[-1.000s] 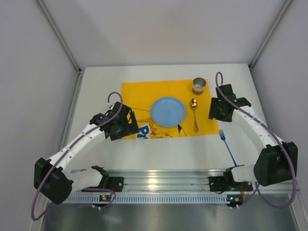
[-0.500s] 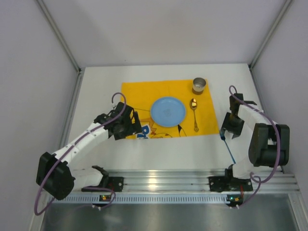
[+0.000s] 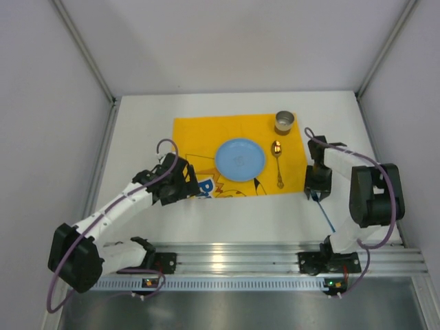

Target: Set the dinner table for one person

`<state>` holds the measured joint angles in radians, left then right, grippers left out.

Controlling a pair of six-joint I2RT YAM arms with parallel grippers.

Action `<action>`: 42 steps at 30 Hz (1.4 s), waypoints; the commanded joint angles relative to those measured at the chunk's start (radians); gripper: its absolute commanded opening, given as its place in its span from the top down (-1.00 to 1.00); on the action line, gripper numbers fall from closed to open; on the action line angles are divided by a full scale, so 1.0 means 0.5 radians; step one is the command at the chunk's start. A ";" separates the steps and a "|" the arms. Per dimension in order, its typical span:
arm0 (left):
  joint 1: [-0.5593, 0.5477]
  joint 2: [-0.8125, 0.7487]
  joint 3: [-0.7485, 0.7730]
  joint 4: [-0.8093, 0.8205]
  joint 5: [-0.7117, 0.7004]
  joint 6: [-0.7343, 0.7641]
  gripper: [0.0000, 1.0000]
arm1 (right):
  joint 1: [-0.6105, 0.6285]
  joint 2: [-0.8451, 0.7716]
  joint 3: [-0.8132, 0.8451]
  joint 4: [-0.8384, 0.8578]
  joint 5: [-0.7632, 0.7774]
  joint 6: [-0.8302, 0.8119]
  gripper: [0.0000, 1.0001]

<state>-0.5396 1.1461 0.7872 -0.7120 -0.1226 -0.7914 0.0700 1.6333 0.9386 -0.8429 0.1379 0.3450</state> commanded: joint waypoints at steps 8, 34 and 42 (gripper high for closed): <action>-0.007 0.168 0.147 0.084 -0.049 0.070 -0.97 | -0.002 0.424 0.276 0.081 0.175 -0.012 0.13; -0.007 0.153 0.227 -0.085 -0.068 0.070 -0.97 | -0.063 0.471 0.795 -0.048 0.225 -0.006 -0.27; -0.007 0.251 0.233 0.025 -0.016 0.064 -0.97 | -0.063 0.072 0.455 -0.060 -0.030 0.019 -0.47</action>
<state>-0.5396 1.2621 0.8700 -0.7494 -0.1429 -0.7635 0.0368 1.7416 1.2026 -0.8921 0.1745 0.3424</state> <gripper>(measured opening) 0.985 0.736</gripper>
